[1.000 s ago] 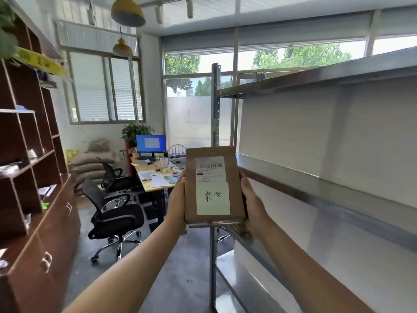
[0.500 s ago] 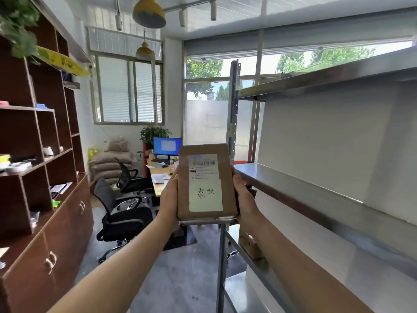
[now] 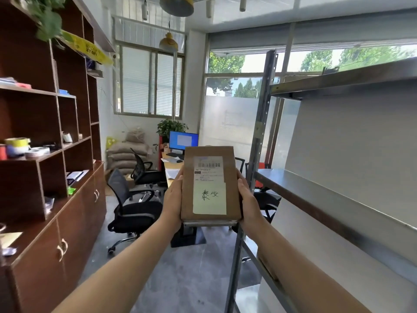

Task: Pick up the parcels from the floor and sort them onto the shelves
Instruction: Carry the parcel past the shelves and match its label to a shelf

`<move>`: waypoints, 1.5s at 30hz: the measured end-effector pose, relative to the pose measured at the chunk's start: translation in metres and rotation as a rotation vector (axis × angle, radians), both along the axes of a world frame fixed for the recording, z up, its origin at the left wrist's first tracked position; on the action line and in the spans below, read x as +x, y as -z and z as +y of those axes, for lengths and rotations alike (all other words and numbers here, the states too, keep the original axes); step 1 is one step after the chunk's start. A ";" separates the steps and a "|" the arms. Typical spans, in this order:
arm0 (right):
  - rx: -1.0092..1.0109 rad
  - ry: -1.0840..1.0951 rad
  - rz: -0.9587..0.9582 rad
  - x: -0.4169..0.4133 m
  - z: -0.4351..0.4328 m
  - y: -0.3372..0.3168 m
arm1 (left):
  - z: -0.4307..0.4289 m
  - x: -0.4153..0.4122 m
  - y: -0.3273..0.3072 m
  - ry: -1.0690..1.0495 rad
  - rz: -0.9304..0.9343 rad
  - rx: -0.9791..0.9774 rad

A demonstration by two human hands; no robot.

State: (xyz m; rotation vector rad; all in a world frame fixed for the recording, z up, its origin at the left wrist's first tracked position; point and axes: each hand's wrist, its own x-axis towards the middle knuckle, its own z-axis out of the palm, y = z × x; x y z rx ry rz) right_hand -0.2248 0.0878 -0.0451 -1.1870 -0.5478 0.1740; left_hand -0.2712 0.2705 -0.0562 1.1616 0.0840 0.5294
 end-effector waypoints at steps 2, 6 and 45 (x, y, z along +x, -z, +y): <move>0.005 -0.006 -0.003 0.008 0.017 -0.001 | 0.017 0.012 0.002 -0.002 0.014 0.010; 0.022 0.014 0.013 0.035 0.049 0.000 | 0.049 0.041 0.000 -0.008 0.032 0.027; 0.058 0.430 0.015 0.269 0.181 -0.003 | 0.180 0.354 -0.006 0.417 -0.039 0.160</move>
